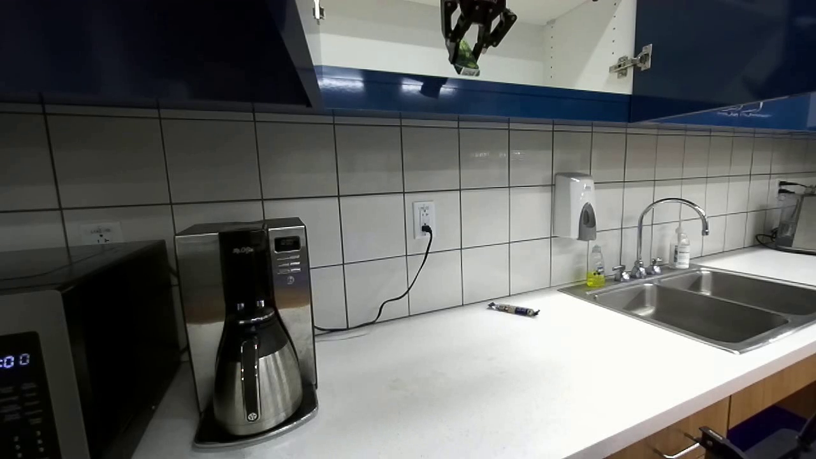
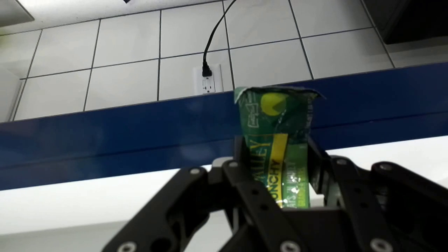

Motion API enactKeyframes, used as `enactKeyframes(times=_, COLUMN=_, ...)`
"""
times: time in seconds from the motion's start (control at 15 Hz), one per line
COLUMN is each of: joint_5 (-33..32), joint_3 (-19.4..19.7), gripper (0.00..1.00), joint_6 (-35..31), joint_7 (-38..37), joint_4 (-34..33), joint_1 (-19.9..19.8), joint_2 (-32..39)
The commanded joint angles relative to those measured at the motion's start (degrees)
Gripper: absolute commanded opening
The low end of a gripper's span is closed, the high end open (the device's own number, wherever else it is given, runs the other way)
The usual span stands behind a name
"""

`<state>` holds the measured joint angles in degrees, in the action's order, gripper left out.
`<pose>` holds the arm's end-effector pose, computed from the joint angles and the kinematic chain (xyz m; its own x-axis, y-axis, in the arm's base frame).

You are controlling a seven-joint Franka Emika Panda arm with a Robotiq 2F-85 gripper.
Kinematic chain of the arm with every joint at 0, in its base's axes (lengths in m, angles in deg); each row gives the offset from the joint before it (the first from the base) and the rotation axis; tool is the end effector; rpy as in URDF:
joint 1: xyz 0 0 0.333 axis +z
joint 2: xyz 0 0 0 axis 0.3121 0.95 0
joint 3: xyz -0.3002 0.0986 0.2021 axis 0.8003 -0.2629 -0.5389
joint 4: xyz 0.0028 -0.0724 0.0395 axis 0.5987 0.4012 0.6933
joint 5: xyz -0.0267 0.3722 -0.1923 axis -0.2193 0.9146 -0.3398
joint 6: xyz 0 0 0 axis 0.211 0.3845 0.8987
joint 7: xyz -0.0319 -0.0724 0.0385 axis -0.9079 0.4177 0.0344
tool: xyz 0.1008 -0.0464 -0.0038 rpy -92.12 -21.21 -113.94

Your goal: Put the green packet in the open upper cabinet.

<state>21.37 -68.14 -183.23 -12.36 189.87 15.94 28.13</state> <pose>0.4221 0.1151 0.7991 0.7135 -0.0680 0.6973 -0.0662 -0.9974 -0.0295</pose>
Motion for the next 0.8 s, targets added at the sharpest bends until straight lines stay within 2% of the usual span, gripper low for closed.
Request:
enactKeyframes(times=0.0, joint_5=-1.5, joint_3=0.2, gripper=0.16, joint_6=4.6, joint_7=-2.8, joint_4=-7.0, joint_1=-0.6, joint_2=4.8)
enactKeyframes(times=0.73, joint_5=-4.4, joint_3=1.0, gripper=0.16, joint_6=8.1, joint_7=-6.1, joint_4=-17.6, joint_1=0.1, joint_2=13.8)
